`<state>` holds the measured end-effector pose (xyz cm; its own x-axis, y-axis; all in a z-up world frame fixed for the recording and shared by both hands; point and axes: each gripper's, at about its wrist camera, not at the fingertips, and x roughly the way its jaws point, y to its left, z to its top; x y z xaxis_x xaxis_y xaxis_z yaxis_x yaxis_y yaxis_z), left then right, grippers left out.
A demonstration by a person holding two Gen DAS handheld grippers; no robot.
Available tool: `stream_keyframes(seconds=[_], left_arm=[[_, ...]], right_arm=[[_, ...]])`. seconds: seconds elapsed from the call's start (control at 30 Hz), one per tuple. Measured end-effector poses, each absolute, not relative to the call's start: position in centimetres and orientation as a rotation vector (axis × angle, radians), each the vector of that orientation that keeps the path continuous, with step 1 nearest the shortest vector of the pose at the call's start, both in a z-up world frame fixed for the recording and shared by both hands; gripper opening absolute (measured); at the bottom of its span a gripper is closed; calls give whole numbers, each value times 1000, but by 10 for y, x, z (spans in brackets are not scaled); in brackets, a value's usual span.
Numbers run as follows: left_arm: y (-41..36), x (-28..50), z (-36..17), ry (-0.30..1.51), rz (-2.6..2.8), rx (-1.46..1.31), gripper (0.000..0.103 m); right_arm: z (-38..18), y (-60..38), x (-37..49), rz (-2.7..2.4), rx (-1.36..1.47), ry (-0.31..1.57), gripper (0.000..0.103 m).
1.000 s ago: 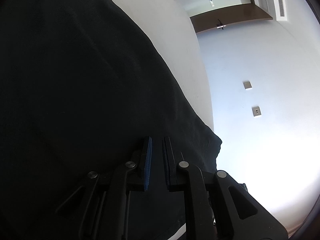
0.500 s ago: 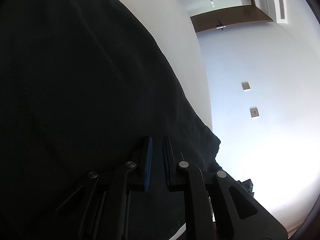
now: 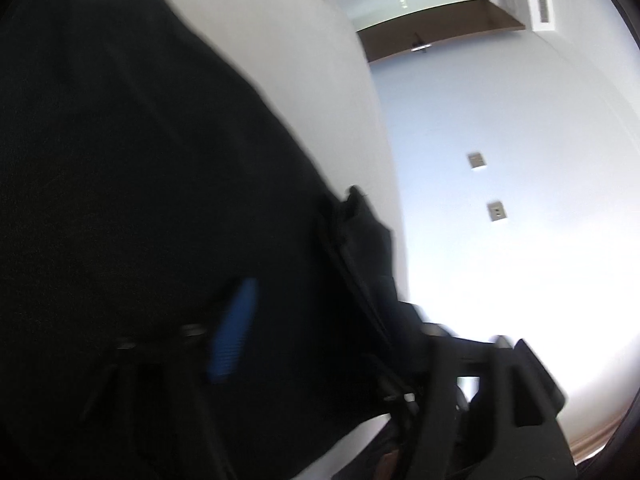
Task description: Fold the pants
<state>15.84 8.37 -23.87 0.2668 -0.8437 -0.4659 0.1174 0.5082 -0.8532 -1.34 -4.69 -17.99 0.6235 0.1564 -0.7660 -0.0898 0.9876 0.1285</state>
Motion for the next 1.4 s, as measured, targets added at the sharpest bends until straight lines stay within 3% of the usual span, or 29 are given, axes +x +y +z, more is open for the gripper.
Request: stream_keyframes(seconds=[0.07,0.57,0.63,0.9,1.2,1.4], left_arm=[[75,162,-225,1101,-746,-776,103],[7,203,-222,1287,-758,-626,101],[-3,219,-223,1307,-760,-587,95],[-22,233,-223,1341,-769,-513,30],[-11,231,-216,1307,-781,-492,9],[4,231,-202,1275,-778,-457,7]], right_arm=[[-181,-47,-16,138,76,878,12],[-176,-44,-30,152,52,837,12],[-175,-45,-29,153,54,837,12],[-171,-45,-32,160,34,827,12],[-165,-41,-33,165,6,817,12],[-154,-25,-30,208,-22,806,12]])
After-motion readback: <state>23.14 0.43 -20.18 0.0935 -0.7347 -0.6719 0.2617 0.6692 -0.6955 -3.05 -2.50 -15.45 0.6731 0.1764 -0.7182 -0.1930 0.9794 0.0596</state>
